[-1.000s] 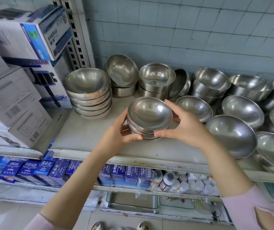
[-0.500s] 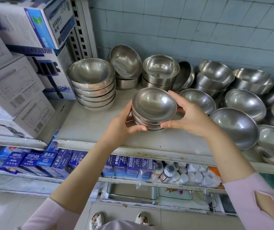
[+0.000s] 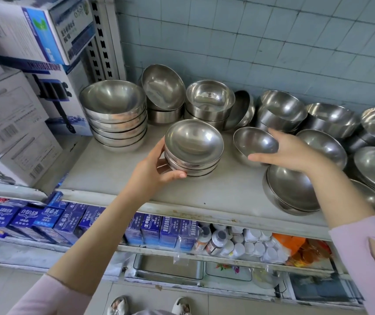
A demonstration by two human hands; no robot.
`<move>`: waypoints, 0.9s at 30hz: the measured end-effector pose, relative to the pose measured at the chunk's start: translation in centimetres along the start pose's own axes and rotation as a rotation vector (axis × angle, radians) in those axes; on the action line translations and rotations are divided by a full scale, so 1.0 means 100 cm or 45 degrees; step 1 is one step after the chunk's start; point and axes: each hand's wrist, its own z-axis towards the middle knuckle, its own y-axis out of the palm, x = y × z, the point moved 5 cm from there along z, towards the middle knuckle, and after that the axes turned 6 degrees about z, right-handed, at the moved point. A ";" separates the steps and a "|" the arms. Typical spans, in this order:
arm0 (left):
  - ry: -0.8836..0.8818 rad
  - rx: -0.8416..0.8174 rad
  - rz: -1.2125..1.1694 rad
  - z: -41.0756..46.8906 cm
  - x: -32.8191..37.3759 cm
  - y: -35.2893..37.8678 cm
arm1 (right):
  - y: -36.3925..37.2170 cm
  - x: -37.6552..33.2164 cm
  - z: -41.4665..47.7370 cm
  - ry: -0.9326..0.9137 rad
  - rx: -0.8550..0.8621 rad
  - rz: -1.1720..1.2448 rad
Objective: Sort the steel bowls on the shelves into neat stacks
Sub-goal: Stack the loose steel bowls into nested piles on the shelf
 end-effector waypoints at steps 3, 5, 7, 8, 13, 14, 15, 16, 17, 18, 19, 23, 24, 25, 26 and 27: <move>-0.018 0.028 0.006 0.000 -0.001 -0.001 | 0.003 0.000 0.010 0.046 -0.025 -0.093; -0.018 0.043 0.031 0.000 0.000 -0.001 | 0.004 0.000 0.017 0.077 -0.026 -0.160; -0.023 0.042 0.034 0.000 0.001 -0.001 | 0.004 -0.003 0.022 0.084 -0.009 -0.261; -0.029 0.038 0.026 0.000 0.000 -0.002 | 0.005 -0.005 0.023 0.080 -0.004 -0.307; -0.026 0.024 0.029 -0.001 0.001 -0.003 | 0.015 -0.013 0.022 0.068 -0.085 -0.335; -0.023 0.021 0.032 -0.001 0.001 -0.003 | 0.016 -0.014 0.022 0.060 -0.101 -0.333; -0.023 0.021 0.032 -0.002 0.001 -0.003 | 0.016 -0.015 0.022 0.052 -0.106 -0.324; -0.023 0.021 0.026 -0.002 0.001 -0.003 | 0.016 -0.015 0.022 0.045 -0.101 -0.301; -0.026 0.021 0.021 -0.002 0.001 -0.003 | 0.015 -0.016 0.021 0.037 -0.090 -0.263; -0.026 0.020 0.020 -0.002 0.001 -0.003 | 0.012 -0.016 0.018 0.026 -0.080 -0.210; -0.029 0.022 0.031 -0.002 0.001 -0.003 | 0.008 -0.018 0.015 0.010 -0.073 -0.142; -0.029 0.032 0.046 -0.002 0.001 -0.003 | -0.020 -0.036 -0.009 -0.136 -0.025 0.139; -0.031 0.033 0.042 -0.002 0.000 -0.003 | -0.026 -0.047 -0.016 -0.185 -0.018 0.184; -0.030 0.035 0.042 -0.003 0.001 -0.003 | -0.030 -0.059 -0.022 -0.234 -0.018 0.225; -0.030 0.040 0.041 -0.003 0.001 -0.003 | -0.031 -0.073 -0.027 -0.277 -0.025 0.255; -0.029 0.044 0.038 -0.003 0.001 -0.003 | -0.028 -0.086 -0.030 -0.322 -0.038 0.273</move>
